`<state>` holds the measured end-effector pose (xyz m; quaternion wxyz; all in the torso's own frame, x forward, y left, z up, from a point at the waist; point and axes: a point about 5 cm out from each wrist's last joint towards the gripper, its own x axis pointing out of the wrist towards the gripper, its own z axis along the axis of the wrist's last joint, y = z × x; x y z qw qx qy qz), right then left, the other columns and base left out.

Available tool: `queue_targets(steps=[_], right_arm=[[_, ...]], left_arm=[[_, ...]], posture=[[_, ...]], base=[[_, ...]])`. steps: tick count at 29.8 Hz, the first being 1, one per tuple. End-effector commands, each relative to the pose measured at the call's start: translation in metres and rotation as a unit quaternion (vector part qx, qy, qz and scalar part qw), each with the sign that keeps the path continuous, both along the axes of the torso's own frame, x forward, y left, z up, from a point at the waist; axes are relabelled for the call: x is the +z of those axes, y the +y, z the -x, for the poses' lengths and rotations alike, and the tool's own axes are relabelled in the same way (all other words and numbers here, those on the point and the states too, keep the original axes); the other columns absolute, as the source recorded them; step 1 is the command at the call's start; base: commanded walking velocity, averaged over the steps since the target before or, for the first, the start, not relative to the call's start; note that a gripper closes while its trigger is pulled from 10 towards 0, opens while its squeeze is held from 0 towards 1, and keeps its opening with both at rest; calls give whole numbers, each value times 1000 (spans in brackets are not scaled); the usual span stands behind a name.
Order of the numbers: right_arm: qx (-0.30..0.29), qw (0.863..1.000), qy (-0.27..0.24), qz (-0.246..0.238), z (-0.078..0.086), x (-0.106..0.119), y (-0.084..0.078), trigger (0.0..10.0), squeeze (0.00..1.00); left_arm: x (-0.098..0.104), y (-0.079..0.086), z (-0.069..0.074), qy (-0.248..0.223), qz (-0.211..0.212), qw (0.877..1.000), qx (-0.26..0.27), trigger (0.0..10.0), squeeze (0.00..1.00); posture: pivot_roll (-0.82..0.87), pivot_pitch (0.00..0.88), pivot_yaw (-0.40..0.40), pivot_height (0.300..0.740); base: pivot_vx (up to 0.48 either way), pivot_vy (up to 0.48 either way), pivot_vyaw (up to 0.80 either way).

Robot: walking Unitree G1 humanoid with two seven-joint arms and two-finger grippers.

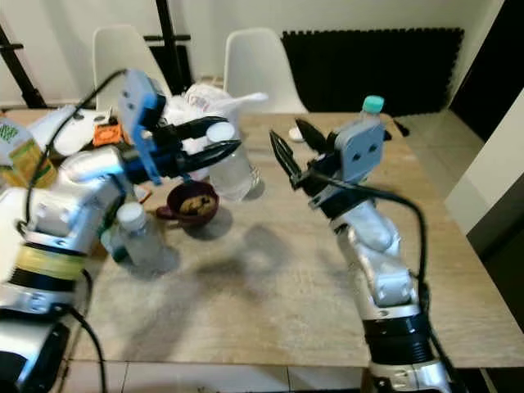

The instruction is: Restocking fridge

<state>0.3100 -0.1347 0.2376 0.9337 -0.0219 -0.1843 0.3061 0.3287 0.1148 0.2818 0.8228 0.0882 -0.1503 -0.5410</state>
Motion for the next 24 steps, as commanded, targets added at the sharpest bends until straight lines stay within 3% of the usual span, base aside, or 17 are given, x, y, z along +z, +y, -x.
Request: queue_targets(steps=[1, 10, 14, 19, 20, 23, 24], right_arm=[[36, 999, 2, 13, 5, 2, 10, 10000, 0], [145, 983, 32, 106, 26, -8, 14, 10000, 0], [150, 982, 42, 109, 28, -10, 12, 10000, 0], [148, 979, 84, 112, 34, -19, -4, 10000, 0], [128, 983, 85, 104, 29, -19, -7, 10000, 114], [116, 984, 87, 100, 26, -19, -8, 10000, 114], [106, 986, 88, 98, 23, -19, -10, 10000, 1000]], left_arm=[[12, 0, 9, -22, 2, 999, -25, 10000, 0], [8, -1, 10, -13, -7, 1000, -19, 10000, 0], [7, -1, 10, -10, -8, 1000, -16, 10000, 0], [1, -3, 16, 12, -17, 999, -24, 10000, 0], [-2, -6, 17, 16, -19, 999, -25, 10000, 0], [-4, -8, 18, 19, -21, 999, -25, 10000, 0], [-6, -9, 19, 21, -22, 999, -25, 10000, 0]], posture=[[-44, 13, -6, 740], [-43, 22, -18, 740], [-46, 25, -18, 740], [-44, 33, -16, 740], [-44, 33, -16, 740], [-44, 33, -16, 740], [-36, 35, -18, 740]], base=[[0, 0, 0], [0, 0, 0], [0, 0, 0], [0, 0, 0], [0, 0, 0], [0, 0, 0], [0, 0, 0]])
